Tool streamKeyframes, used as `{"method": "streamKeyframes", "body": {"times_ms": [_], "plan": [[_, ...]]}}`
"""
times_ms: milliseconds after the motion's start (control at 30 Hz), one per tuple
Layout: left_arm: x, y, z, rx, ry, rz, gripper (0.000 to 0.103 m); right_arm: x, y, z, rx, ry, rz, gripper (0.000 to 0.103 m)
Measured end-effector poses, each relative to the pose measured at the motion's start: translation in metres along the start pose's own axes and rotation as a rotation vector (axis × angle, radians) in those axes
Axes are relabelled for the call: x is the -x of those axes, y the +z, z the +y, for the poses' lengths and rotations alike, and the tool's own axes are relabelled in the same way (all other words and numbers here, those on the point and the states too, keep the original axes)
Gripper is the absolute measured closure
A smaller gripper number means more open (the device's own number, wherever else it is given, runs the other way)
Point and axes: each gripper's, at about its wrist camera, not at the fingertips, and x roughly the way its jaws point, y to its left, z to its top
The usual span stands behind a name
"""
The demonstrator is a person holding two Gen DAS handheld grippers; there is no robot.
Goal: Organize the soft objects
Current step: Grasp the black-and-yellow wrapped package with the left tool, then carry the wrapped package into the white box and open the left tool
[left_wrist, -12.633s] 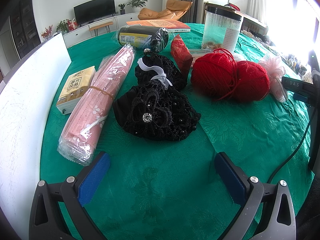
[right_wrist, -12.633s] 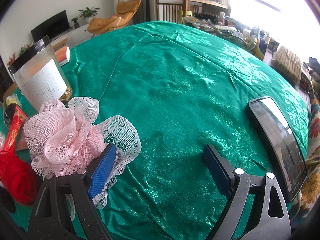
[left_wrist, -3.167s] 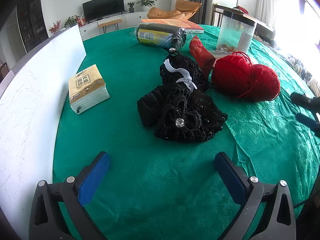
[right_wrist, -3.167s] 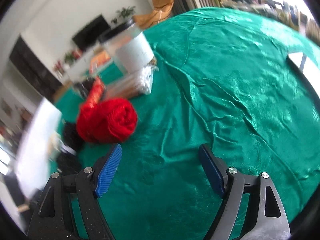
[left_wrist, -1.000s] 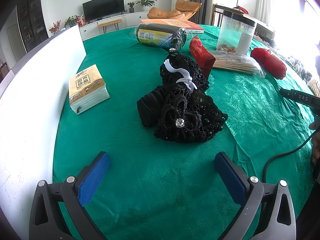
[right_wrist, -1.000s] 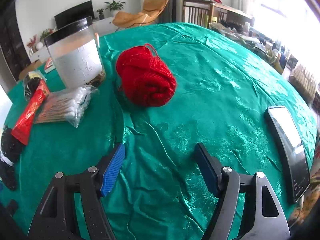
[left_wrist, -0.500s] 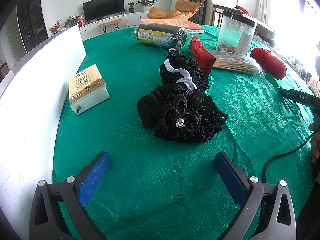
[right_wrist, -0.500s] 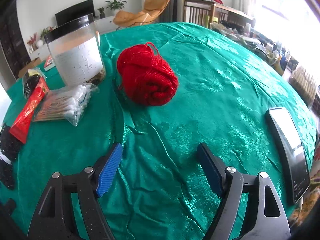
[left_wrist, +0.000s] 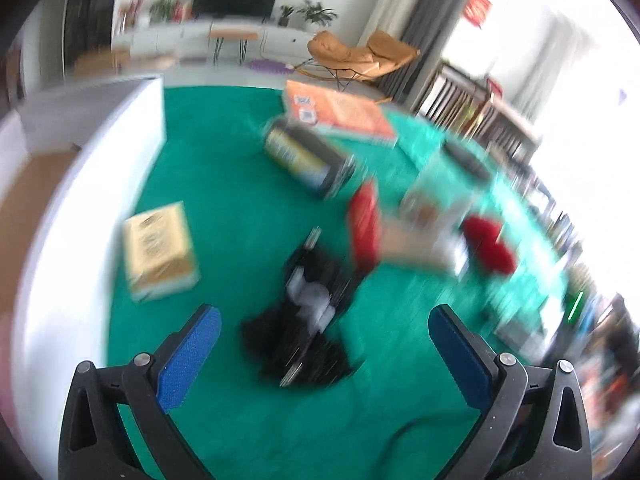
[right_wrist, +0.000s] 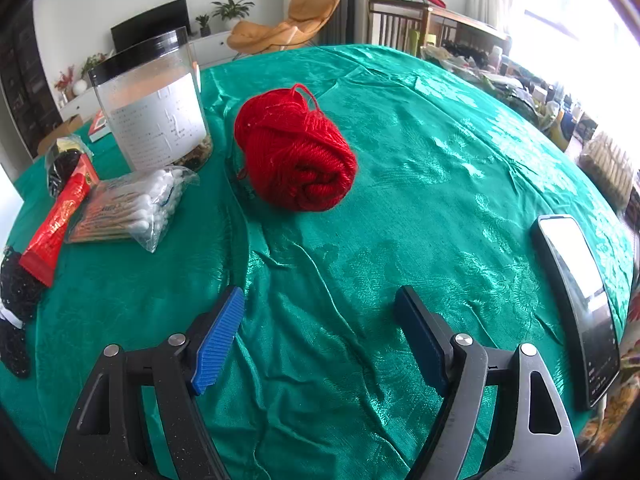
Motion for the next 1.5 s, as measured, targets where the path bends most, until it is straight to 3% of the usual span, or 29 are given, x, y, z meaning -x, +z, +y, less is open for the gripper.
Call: {"method": "streamKeyframes", "body": {"times_ms": [100, 233, 367, 467, 533, 600, 633, 667, 700, 733, 767, 900, 1033, 1167, 1233, 1300, 1500], "plan": [[-0.046, 0.061, 0.002, 0.114, -0.067, 0.124, 0.000, 0.000, 0.000, 0.000, 0.000, 0.001, 0.000, 0.023], [-0.105, 0.122, 0.007, 0.166, 0.052, 0.174, 0.000, 0.000, 0.000, 0.000, 0.000, 0.001, 0.000, 0.023], [-0.148, 0.146, 0.012, 0.235, 0.161, 0.159, 0.000, 0.004, 0.001, -0.002, -0.003, 0.018, 0.004, 0.023], [-0.178, 0.145, 0.021, 0.279, 0.188, 0.206, 0.000, 0.035, 0.010, -0.017, -0.086, 0.089, -0.168, 0.023], [-0.195, 0.143, 0.024, 0.279, 0.195, 0.247, 0.000, 0.036, 0.031, -0.022, -0.076, 0.107, -0.200, 0.022], [-0.192, 0.145, 0.017, 0.217, 0.208, 0.197, 0.006, 0.014, 0.060, -0.018, 0.000, 0.131, -0.112, 0.023], [-0.192, 0.146, 0.017, 0.191, 0.184, 0.195, 0.014, -0.001, 0.074, -0.015, 0.038, 0.133, -0.059, 0.023], [-0.191, 0.147, 0.016, 0.169, 0.140, 0.189, 0.030, -0.016, 0.085, -0.012, 0.076, 0.139, -0.014, 0.023], [-0.190, 0.148, 0.015, 0.144, 0.148, 0.183, 0.033, -0.032, 0.092, -0.008, 0.115, 0.157, 0.038, 0.029], [-0.188, 0.152, 0.015, 0.123, 0.158, 0.177, 0.036, -0.045, 0.095, -0.005, 0.145, 0.183, 0.090, 0.044], [-0.183, 0.152, 0.015, 0.108, 0.158, 0.171, 0.038, -0.057, 0.096, -0.002, 0.167, 0.192, 0.141, 0.056], [-0.142, 0.156, 0.021, 0.114, 0.078, 0.129, 0.039, -0.046, 0.109, -0.012, 0.086, 0.175, 0.088, 0.058], [-0.066, 0.156, 0.020, 0.061, -0.007, 0.043, 0.039, 0.018, 0.130, -0.006, 0.023, 0.189, -0.094, 0.058], [0.034, 0.139, 0.040, 0.013, -0.046, -0.045, 0.039, 0.090, 0.139, 0.036, 0.081, 0.298, -0.183, 0.058], [0.074, 0.127, 0.057, 0.000, -0.019, -0.070, 0.039, 0.122, 0.133, 0.073, 0.127, 0.383, -0.199, 0.058], [0.122, 0.104, 0.088, -0.003, 0.053, -0.095, 0.039, 0.150, 0.123, 0.114, 0.164, 0.494, -0.191, 0.058], [0.207, 0.036, 0.190, 0.069, 0.341, -0.101, 0.037, 0.224, 0.063, 0.251, 0.304, 0.865, -0.088, 0.057]]}}
